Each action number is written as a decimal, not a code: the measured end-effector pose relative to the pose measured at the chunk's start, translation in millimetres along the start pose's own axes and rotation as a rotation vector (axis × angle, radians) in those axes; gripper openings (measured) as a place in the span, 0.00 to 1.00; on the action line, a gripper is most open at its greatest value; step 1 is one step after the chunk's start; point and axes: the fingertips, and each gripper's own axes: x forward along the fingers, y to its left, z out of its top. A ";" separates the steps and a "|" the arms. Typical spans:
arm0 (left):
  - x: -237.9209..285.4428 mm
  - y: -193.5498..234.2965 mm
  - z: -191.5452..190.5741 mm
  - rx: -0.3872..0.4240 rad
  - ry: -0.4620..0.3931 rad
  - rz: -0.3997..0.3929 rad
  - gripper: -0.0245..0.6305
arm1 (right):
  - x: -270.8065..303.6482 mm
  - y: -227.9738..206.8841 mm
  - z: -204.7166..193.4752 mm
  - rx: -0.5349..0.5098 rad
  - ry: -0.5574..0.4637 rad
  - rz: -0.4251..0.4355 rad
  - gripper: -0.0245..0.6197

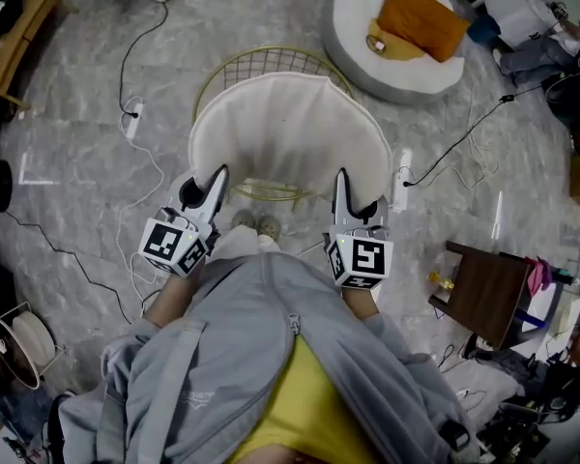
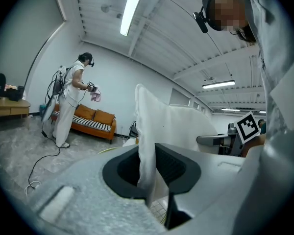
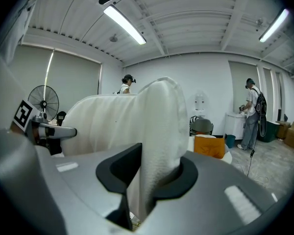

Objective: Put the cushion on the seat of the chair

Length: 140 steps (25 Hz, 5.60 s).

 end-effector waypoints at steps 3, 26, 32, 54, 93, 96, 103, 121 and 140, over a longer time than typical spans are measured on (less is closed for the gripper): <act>6.5 6.9 1.6 -0.002 0.026 -0.016 0.14 | 6.8 -1.2 -1.3 0.013 0.018 -0.008 0.15; 67.6 74.4 -105.4 -0.174 0.300 -0.023 0.14 | 87.9 -15.6 -116.1 0.097 0.266 0.026 0.16; 77.6 89.3 -147.0 -0.225 0.386 -0.033 0.14 | 105.3 -18.5 -163.3 0.112 0.352 0.039 0.17; 96.3 142.7 -305.3 -0.416 0.654 0.030 0.14 | 162.7 -19.3 -329.3 0.238 0.668 0.091 0.19; 131.4 195.0 -383.4 -0.227 0.866 0.092 0.27 | 217.7 -55.7 -421.8 0.163 0.858 -0.036 0.50; 131.8 198.1 -383.2 -0.212 0.867 0.107 0.37 | 218.4 -62.0 -419.7 0.155 0.841 -0.063 0.54; 118.7 216.0 -395.3 -0.157 0.957 0.168 0.82 | 209.7 -78.6 -416.1 0.100 0.840 -0.152 0.61; 94.5 156.3 -268.9 0.077 0.717 0.156 0.05 | 144.8 -26.8 -326.5 0.193 0.749 -0.009 0.04; 28.3 40.3 -72.8 0.164 0.299 0.059 0.05 | 28.3 -25.1 -100.1 0.141 0.280 -0.118 0.04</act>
